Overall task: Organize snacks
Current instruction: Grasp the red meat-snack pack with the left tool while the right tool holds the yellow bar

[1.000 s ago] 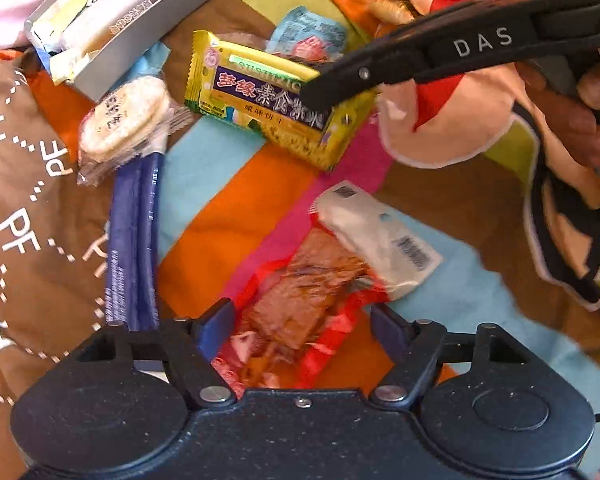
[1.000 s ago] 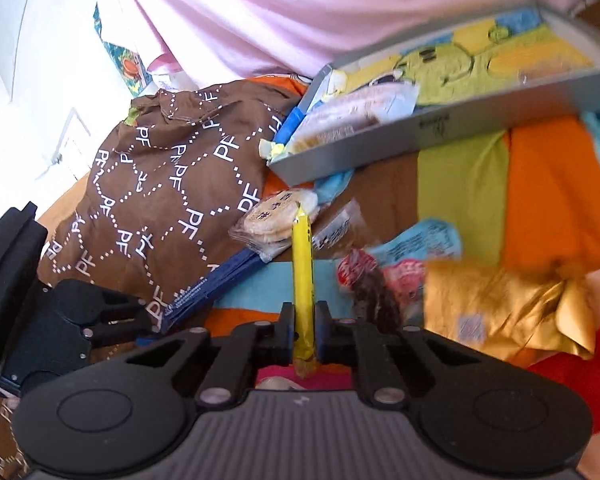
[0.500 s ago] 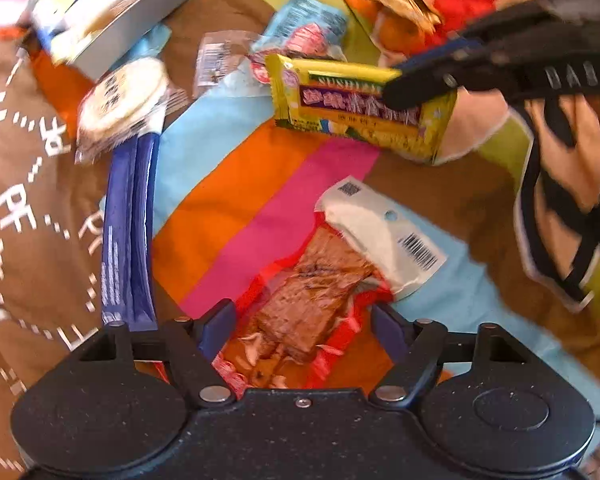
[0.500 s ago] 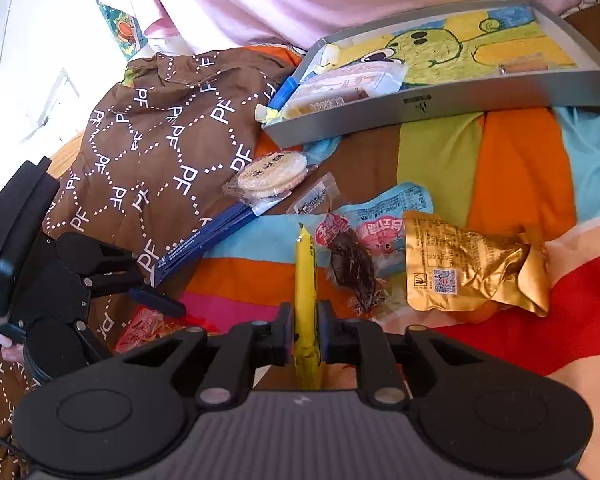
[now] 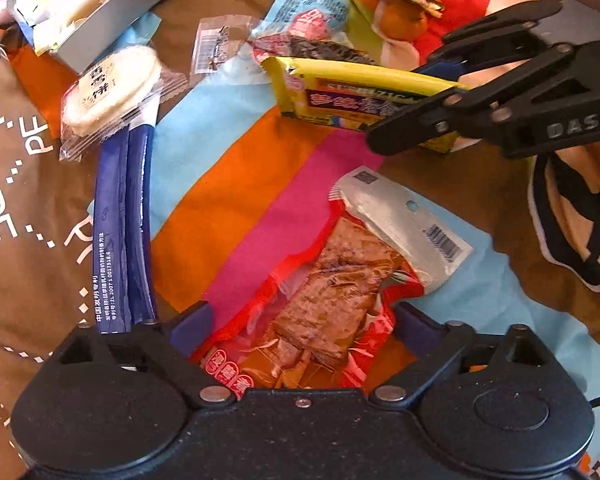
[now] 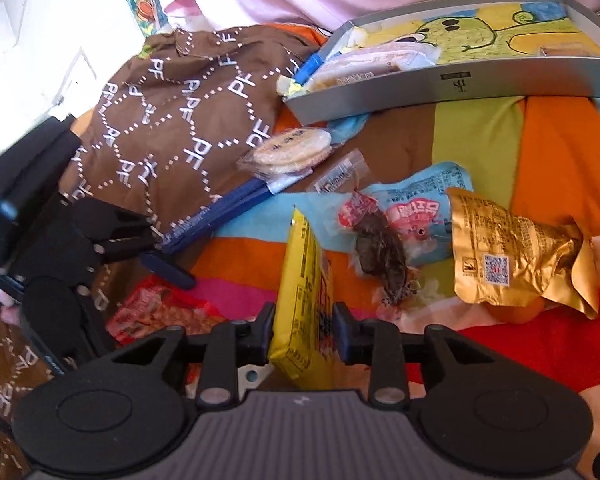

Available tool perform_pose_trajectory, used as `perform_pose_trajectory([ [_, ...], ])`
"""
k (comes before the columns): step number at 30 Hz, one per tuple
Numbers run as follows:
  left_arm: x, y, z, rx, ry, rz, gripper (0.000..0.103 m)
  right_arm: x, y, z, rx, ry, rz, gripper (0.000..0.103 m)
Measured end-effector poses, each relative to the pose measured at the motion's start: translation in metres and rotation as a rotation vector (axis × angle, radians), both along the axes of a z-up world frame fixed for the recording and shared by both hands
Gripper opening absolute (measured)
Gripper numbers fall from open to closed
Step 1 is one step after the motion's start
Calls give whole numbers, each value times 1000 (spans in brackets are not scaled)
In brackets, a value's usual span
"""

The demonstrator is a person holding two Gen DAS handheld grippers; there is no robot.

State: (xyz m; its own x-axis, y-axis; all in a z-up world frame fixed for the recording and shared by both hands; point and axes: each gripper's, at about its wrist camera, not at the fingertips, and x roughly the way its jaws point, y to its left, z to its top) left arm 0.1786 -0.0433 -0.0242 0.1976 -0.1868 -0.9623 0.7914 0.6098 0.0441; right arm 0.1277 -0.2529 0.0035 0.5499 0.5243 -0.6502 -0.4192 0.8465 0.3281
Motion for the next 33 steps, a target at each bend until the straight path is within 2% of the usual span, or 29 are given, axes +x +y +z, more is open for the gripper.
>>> perform_pose_trajectory([
  [1,-2,0,0,-4,2,1,91,-1,0,-1,-11,0,-5,24],
  [4,-12,-5,4,-6,5,-3,76,-3,-1,-1,-38,-16,-25,16],
  [6,-14,-8,7,-4,14,-2,66,-4,-2,0,-38,-26,-33,15],
  [13,-20,-16,21,-8,2,38,56,-10,7,2,-92,-74,-23,14],
  [14,-19,-15,24,-21,0,57,53,-11,8,3,-102,-85,-20,14],
  [15,-18,-13,24,-32,-2,71,47,-12,10,3,-111,-95,-18,14],
  [19,-12,-3,34,-86,-8,158,44,-16,13,6,-143,-139,-9,14],
  [25,-9,11,43,-130,-67,247,38,-19,15,9,-160,-180,-7,13],
  [28,-1,12,38,-108,-74,286,38,-19,15,8,-164,-181,-6,13],
  [33,3,5,21,-71,-107,244,38,-16,14,5,-163,-170,-18,14],
])
